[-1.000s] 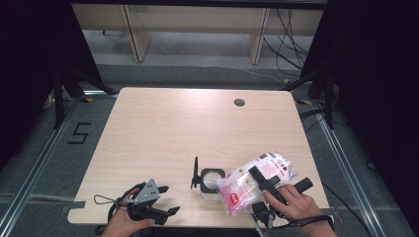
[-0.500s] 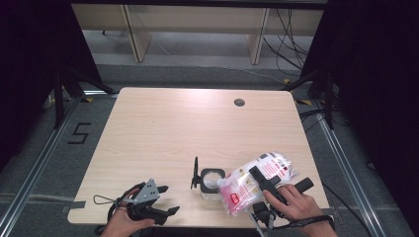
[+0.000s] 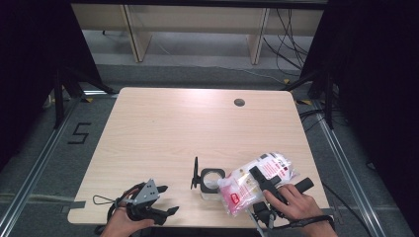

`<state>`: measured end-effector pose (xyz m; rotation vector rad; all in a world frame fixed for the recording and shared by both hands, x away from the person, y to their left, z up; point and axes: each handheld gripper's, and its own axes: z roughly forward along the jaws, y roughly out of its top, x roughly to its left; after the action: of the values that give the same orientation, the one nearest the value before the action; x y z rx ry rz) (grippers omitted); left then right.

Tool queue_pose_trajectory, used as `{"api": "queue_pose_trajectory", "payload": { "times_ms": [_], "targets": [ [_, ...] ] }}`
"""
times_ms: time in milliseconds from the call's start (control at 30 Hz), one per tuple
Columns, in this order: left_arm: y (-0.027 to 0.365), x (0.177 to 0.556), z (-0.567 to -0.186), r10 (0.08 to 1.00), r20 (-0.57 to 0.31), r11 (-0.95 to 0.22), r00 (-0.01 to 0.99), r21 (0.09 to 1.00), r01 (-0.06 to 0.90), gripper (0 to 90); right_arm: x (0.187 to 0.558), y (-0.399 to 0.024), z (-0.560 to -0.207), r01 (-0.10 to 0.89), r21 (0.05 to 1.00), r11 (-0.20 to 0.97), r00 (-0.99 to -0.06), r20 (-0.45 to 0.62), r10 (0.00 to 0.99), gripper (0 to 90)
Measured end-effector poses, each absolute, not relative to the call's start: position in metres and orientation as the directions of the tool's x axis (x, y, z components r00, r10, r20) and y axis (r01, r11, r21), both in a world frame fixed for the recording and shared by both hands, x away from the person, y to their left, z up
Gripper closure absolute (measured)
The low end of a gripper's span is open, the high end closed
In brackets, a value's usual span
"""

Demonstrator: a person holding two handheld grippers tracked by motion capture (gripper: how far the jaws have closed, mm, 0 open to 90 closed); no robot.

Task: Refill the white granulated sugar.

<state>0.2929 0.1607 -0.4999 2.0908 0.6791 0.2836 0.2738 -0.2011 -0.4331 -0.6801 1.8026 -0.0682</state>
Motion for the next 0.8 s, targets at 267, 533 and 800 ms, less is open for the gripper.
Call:
{"api": "queue_pose_trajectory", "payload": {
  "times_ms": [267,533,800],
  "targets": [
    [0.1608,0.2930,-0.4993,0.562,-0.056,-0.453,0.825,0.814,0.364,22.7,0.2740,-0.2025,-0.4338,-0.418,-0.346,0.840,-0.191,-0.870,-0.454,53.2],
    [0.1613,0.2925,-0.5005,0.565,-0.052,-0.451,0.824,0.817,0.361,22.7,0.2733,-0.2032,-0.4351,-0.398,-0.344,0.850,-0.190,-0.876,-0.444,53.2],
    [0.1625,0.2938,-0.4984,0.557,-0.040,-0.464,0.829,0.813,0.352,22.7,0.2737,-0.2032,-0.4345,-0.400,-0.354,0.845,-0.193,-0.869,-0.455,53.2]
  ]
}}
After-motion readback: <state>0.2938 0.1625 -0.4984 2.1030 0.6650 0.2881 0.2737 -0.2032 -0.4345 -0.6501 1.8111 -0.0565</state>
